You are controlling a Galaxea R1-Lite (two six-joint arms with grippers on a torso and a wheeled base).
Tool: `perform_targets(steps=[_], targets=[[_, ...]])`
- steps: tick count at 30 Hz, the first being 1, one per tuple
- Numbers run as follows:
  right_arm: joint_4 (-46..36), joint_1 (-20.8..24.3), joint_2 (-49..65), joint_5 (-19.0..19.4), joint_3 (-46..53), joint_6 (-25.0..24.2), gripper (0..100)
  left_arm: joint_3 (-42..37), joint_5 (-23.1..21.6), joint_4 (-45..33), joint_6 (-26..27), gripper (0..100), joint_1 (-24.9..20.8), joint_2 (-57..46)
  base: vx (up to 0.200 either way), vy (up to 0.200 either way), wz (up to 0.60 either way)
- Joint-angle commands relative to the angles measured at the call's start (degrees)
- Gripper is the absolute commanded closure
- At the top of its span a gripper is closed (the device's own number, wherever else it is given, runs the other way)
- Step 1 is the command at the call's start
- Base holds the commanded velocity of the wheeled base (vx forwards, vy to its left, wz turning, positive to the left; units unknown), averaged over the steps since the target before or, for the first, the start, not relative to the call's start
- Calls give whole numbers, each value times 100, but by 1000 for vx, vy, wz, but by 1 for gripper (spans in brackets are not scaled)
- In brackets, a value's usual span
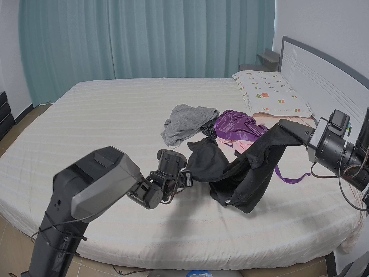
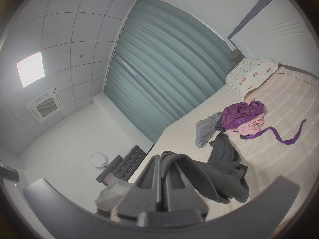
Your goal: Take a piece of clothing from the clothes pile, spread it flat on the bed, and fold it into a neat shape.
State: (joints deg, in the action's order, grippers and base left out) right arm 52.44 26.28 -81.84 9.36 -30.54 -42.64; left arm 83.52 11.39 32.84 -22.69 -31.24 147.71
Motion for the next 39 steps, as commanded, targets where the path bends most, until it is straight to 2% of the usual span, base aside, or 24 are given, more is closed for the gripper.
perform_targets(steps=[1,5,8,11,14,16,20,27,28,29,30,33,39], targets=[[29,-299,-685,-5,-365,-25,100,-697,83,-428,-632,100,277,-1517,0,0,0],[425,-457,-1027,-154,-831,-34,100,-872,329,-850,-1141,100,382,-2396,0,0,0],[996,-554,-1282,-462,-1227,2,100,-890,338,-1025,-1493,100,497,-3091,0,0,0],[1049,-721,-1317,-637,-1692,37,100,-1118,356,-1008,-1572,100,602,-3732,0,0,0],[1049,-862,-1326,-655,-1877,37,100,-1505,329,-858,-1827,100,646,-4242,0,0,0],[1031,-870,-1379,-629,-1728,37,100,-1865,294,-744,-1994,100,681,-4453,0,0,0],[1128,-818,-1801,-558,-875,63,100,-2859,224,-305,-1994,100,690,-4576,0,0,0],[1462,-633,-2363,-593,118,37,100,-4405,127,1708,-1985,100,646,-4321,0,0,0],[1462,-633,-2363,-593,118,37,100,-4405,127,1708,-1985,100,646,-4321,0,0,0],[1673,-633,-2513,-611,312,-34,100,-4810,74,2288,-2020,100,646,-4304,0,0,0],[1813,-633,-2557,-593,373,-95,100,-5038,30,2438,-1985,100,646,-4268,0,0,0],[1936,-633,-2680,-611,619,-297,100,-5425,22,2455,-1889,100,602,-4207,0,0,0],[1945,-598,-2820,-593,909,-332,100,-5900,-5,2464,-1924,100,699,-4260,0,0,0]])
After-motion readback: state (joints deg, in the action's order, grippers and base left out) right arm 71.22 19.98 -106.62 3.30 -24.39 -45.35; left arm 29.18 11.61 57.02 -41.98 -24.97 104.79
